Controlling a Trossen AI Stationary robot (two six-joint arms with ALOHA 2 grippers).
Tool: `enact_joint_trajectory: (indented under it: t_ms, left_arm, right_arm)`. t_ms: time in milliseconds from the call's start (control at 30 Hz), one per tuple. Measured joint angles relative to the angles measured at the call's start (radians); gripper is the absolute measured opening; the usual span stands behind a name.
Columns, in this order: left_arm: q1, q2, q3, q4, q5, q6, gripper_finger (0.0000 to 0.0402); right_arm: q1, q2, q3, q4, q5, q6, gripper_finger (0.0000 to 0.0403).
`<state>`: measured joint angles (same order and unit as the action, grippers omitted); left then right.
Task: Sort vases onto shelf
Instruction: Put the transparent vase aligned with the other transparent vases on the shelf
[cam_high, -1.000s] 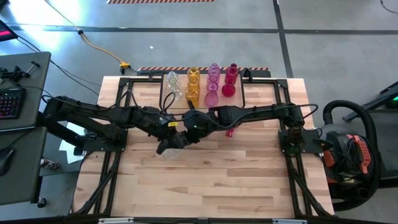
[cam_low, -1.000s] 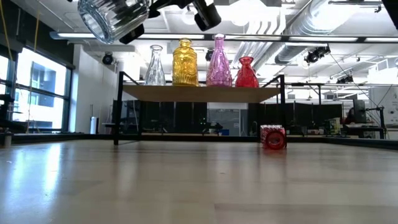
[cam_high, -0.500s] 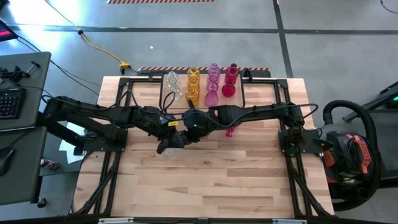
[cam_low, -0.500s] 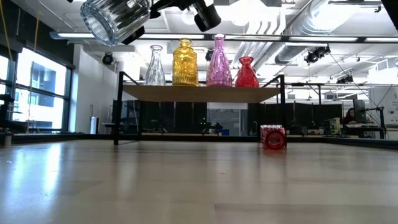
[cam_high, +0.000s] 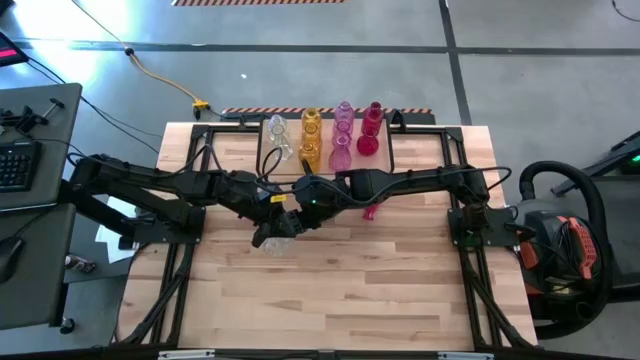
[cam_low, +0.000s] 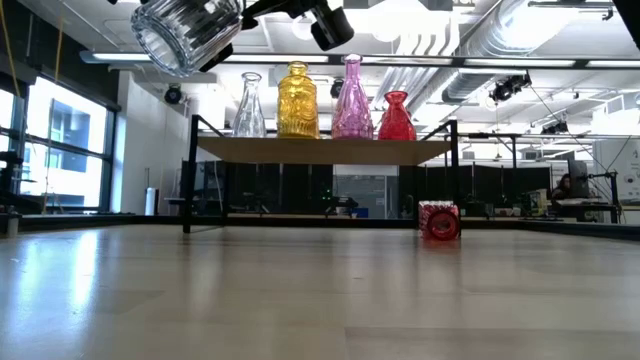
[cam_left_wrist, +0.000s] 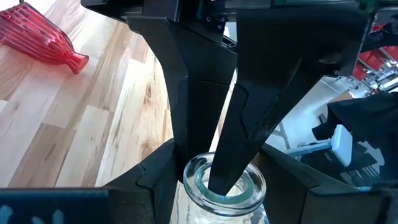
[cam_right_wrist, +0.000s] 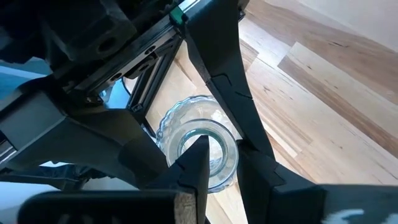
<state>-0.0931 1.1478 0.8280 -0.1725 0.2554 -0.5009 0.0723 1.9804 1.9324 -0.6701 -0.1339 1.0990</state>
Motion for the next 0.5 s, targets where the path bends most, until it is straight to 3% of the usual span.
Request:
enact_joint_trajectory:
  t_ms: [500]
  left_arm:
    - [-0.001, -0.003, 0.0, -0.008, 0.013, -0.015, 0.0169]
  right_arm:
    - [-0.002, 0.0, 0.0, 0.001, -0.007, -0.039, 0.0067]
